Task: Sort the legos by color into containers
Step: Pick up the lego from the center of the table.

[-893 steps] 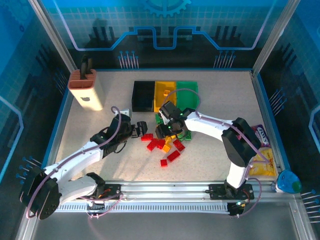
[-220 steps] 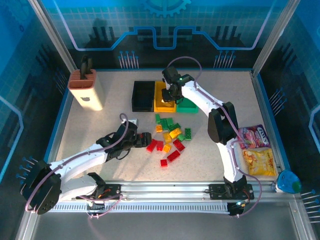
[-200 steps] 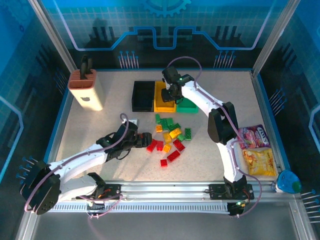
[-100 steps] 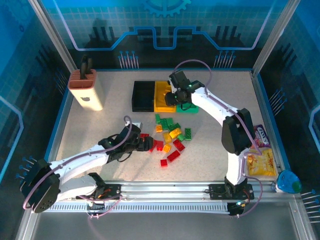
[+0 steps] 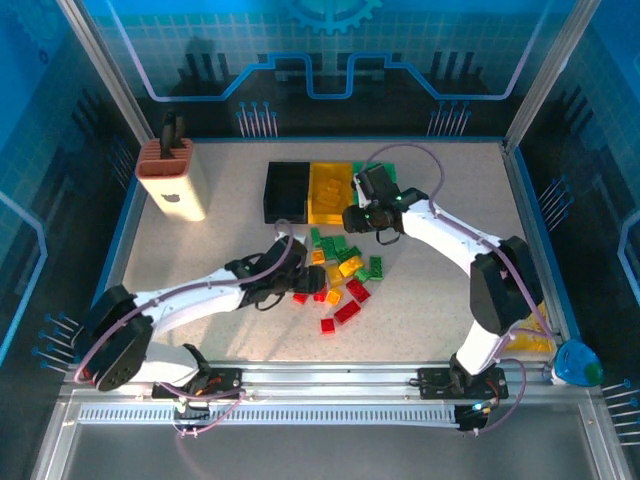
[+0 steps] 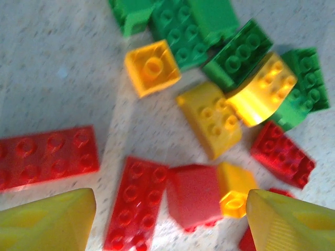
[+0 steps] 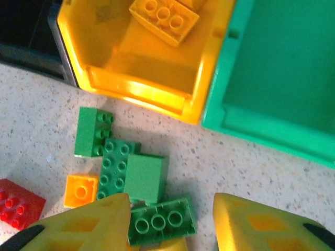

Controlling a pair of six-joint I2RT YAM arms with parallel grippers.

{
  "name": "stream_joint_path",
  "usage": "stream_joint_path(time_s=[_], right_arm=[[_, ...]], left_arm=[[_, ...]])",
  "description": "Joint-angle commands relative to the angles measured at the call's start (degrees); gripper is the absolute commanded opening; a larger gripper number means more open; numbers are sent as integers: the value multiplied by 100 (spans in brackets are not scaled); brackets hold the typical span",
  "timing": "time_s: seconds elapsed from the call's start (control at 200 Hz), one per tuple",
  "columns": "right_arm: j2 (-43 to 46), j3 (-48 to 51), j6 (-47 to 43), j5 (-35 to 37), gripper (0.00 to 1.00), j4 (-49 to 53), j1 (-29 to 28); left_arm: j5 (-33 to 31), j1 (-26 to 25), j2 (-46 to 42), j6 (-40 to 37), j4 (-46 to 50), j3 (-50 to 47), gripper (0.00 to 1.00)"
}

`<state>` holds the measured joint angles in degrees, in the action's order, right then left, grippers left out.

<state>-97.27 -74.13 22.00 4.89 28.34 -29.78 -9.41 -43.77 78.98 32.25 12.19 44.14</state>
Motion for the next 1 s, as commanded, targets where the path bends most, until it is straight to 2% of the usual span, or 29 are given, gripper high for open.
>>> stream_joint_path(time_s=[0.0,0.165,0.36,0.51,0.68,0.861,0.996], right_arm=[[560,368,174,-58,47,-282,120],[1151,980,271,-57,47,-370,307],[1574,1547,359,-219,47,-524,469],[1652,1721,369,-277,47,-546,491],[1623,1880,466,-400,47,-734,491],[1453,1861,525,-557,47,-831,471],[1455,1886,536,-527,47,-851,464]], left_arm=[[55,6,486,-342,368,748,75],[476,9,1306,-414,775,1482,72],[426,4,1629,-264,1012,1712,69],[21,1,1438,-146,1351,1605,69],[-245,18,970,93,1450,1014,68],[41,259,491,191,1261,450,65],[329,256,390,54,1232,260,63]])
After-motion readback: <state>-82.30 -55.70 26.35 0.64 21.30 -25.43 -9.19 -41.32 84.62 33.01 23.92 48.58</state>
